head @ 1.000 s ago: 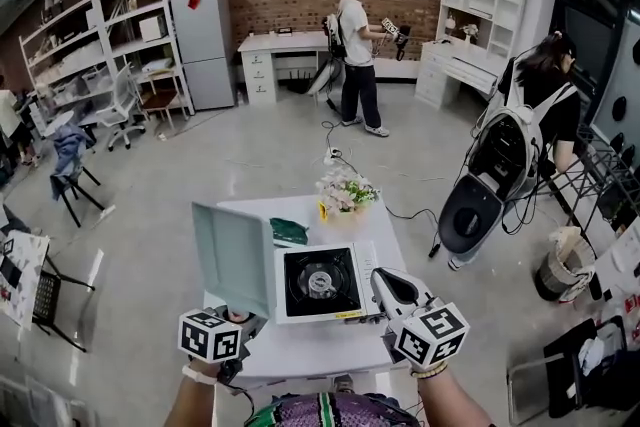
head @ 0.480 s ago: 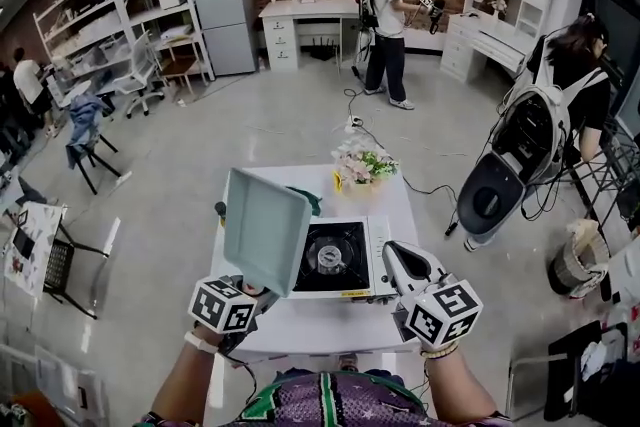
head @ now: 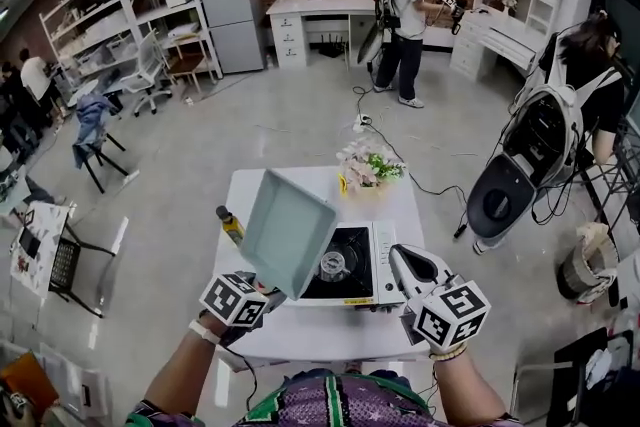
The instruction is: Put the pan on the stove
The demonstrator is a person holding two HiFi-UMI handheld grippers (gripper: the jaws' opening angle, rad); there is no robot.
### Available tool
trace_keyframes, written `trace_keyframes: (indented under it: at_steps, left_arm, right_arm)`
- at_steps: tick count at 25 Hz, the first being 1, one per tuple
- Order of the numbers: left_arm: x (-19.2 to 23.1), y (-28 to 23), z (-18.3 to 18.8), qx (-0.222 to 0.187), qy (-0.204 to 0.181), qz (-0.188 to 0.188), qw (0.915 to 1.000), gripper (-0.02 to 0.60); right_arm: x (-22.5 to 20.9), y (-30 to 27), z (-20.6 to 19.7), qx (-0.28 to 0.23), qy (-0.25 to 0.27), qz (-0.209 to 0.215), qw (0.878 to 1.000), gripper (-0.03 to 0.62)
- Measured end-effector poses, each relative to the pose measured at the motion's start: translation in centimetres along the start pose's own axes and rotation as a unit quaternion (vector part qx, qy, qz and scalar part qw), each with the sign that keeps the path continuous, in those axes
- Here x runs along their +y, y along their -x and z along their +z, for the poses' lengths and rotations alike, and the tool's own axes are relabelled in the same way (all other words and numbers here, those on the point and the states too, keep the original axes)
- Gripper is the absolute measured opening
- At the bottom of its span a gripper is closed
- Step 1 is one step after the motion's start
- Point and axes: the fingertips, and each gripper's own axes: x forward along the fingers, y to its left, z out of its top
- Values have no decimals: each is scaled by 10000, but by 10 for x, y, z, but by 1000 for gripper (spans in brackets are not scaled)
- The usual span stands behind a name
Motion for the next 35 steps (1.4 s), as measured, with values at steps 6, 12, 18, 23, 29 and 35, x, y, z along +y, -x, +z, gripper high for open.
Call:
trace_keyframes:
  at_steps: [6,12,18,23,29,35]
  left_arm:
    - [10,-14,-3,397,-313,-51,9987,95]
    - [24,-31,-4,775,-572,-133,9953,95]
    - [43,-44,-10,1198,-963,-187,9879,95]
    - [55,-56,-15,1579,-1470,-207,9762,95]
    - [60,-65,-21,2002,-2058,-303,9574,95]
    - [66,-77,-27,2392,-2503,-589,9363,95]
  right_arm:
    - [-7,-5,-4,76,-73,26,9999,0]
    - [-18,-9,-7,110,-161,19,9998,0]
    - [-24,-11,-15,174,-237,2,9996,2]
    - [-33,-10,-18,196,-290,-32,9994,0]
    - [-36,-10,-20,204,-340,-73,9992,1]
    - [-42,-12,-29,257,-390,-149,9988,0]
